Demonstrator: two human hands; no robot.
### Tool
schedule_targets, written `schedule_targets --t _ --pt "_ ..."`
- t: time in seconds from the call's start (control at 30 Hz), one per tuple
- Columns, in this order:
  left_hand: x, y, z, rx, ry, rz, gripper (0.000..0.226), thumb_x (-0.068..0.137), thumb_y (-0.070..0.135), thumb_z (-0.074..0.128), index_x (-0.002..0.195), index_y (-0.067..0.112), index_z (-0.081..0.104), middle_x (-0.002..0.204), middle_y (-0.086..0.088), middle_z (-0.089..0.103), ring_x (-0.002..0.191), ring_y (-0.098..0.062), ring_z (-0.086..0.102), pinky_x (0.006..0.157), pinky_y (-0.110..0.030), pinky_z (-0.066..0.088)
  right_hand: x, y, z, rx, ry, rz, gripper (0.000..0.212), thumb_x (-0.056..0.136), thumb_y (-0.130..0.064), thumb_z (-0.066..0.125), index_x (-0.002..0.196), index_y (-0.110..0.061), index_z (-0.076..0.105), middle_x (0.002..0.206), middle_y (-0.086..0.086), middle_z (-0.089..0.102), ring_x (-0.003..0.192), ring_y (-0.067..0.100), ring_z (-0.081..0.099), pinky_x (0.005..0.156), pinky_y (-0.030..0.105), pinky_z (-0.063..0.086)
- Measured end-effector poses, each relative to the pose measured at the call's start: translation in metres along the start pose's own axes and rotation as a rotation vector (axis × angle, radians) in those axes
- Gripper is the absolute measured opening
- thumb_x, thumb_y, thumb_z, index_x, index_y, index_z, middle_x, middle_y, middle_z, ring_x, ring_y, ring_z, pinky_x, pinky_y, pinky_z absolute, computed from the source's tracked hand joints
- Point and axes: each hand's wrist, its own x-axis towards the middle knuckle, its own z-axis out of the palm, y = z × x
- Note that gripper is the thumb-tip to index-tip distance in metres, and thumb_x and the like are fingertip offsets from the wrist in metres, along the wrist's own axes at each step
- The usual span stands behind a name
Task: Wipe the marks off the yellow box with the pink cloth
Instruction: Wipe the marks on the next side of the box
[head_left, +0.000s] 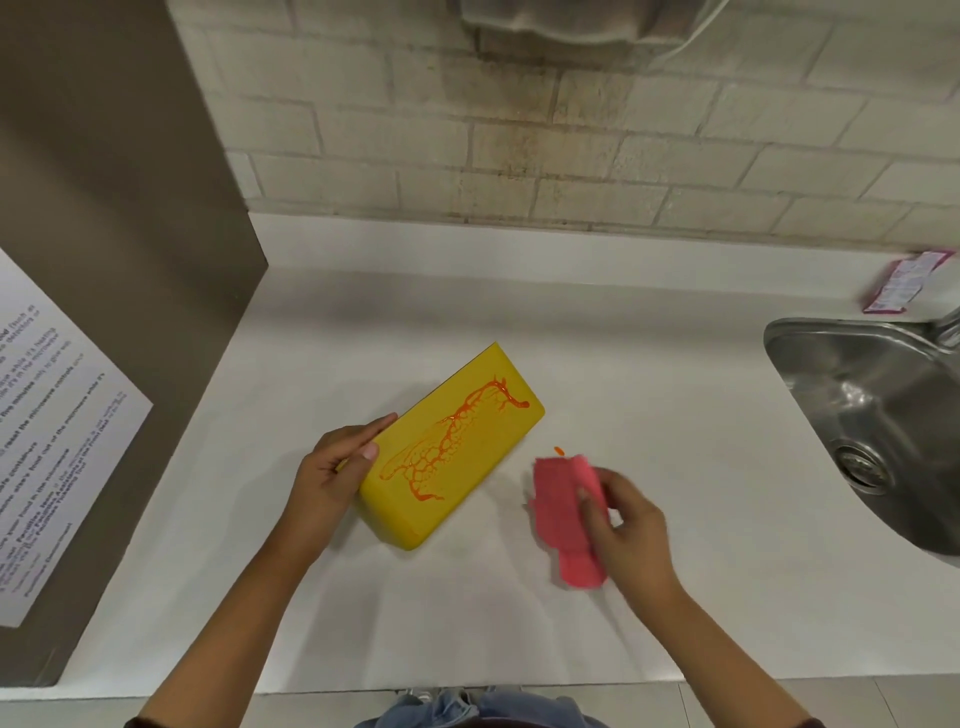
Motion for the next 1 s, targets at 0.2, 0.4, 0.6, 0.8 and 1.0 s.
schedule_targets --t 0.2,0.4,0.6,0.8,1.0 --pt "0.0 0.002 0.001 -0.007 -0.019 -0.006 0.037 0.092 0.005 0.048 0.111 0.034 0.061 0.117 0.009 0.059 0.12 -0.021 0.05 0.102 -0.038 0.04 0.047 -0.042 0.006 0.404 0.318 0.147 0.01 0.091 -0.013 0.057 0.099 -0.016 0.063 0.098 0.004 0.066 0.086 0.018 0.066 0.068 0.029 0.055" --pt "-0.003 0.006 0.004 0.009 -0.039 0.022 0.034 0.091 0.008 0.051 0.111 0.034 0.06 0.115 0.01 0.059 0.12 -0.022 0.048 0.102 -0.037 0.038 0.078 -0.064 0.035 0.214 0.196 -0.015 0.01 0.084 -0.023 0.061 0.09 -0.023 0.069 0.099 -0.008 0.06 0.099 0.012 0.056 0.083 0.025 0.046" --pt "-0.002 0.01 0.003 0.014 -0.044 -0.001 0.033 0.08 0.025 0.05 0.109 0.037 0.061 0.112 0.009 0.058 0.117 -0.017 0.05 0.097 -0.027 0.039 0.075 -0.055 0.059 0.243 0.026 0.0 0.037 0.099 -0.02 0.045 0.136 -0.016 0.045 0.132 -0.024 0.036 0.118 -0.031 0.02 0.115 0.022 0.01" --pt "-0.002 0.006 0.001 -0.003 -0.037 -0.004 0.033 0.08 0.026 0.05 0.107 0.038 0.063 0.11 0.011 0.059 0.117 -0.019 0.05 0.095 -0.024 0.038 0.078 -0.062 0.068 0.143 -0.006 -0.15 0.037 0.099 -0.02 0.04 0.136 -0.023 0.041 0.136 -0.015 0.038 0.131 -0.013 0.023 0.113 0.011 0.005" --pt "0.0 0.003 -0.001 -0.037 0.018 -0.023 0.031 0.08 0.028 0.049 0.106 0.037 0.063 0.114 0.009 0.06 0.118 -0.021 0.051 0.091 -0.025 0.043 0.063 -0.062 0.069 -0.031 -0.312 -0.504 0.035 0.098 -0.024 0.039 0.13 -0.028 0.05 0.142 -0.007 0.041 0.14 0.007 0.026 0.118 0.029 0.008"
